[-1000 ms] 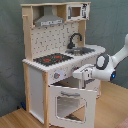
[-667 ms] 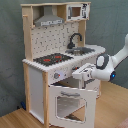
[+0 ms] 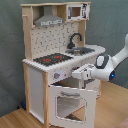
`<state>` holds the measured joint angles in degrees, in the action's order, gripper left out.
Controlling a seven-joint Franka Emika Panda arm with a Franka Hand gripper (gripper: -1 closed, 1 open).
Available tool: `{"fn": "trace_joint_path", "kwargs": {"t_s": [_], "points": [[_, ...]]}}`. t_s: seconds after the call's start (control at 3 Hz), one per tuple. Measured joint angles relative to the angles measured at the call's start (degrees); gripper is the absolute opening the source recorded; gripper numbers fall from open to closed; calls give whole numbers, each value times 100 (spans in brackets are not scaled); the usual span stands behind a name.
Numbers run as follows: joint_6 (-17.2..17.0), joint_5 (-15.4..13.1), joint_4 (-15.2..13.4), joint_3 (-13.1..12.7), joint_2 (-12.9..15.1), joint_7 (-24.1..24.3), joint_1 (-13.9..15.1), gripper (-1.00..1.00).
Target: Play with the kitchen
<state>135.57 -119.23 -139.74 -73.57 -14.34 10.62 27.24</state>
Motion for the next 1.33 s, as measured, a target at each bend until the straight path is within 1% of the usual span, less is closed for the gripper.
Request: {"fn": "trace_joint_path", "kwargs": {"t_s": [0.33, 0.67, 1.0, 1.33], "points": [[-121, 305, -40, 26, 0, 1, 5, 100], [-194, 702, 99, -354, -10, 202, -94, 100], [-484, 1091, 332, -485, -25, 68, -214, 100], [-886, 1430, 517, -495, -25, 156, -441, 100]]}}
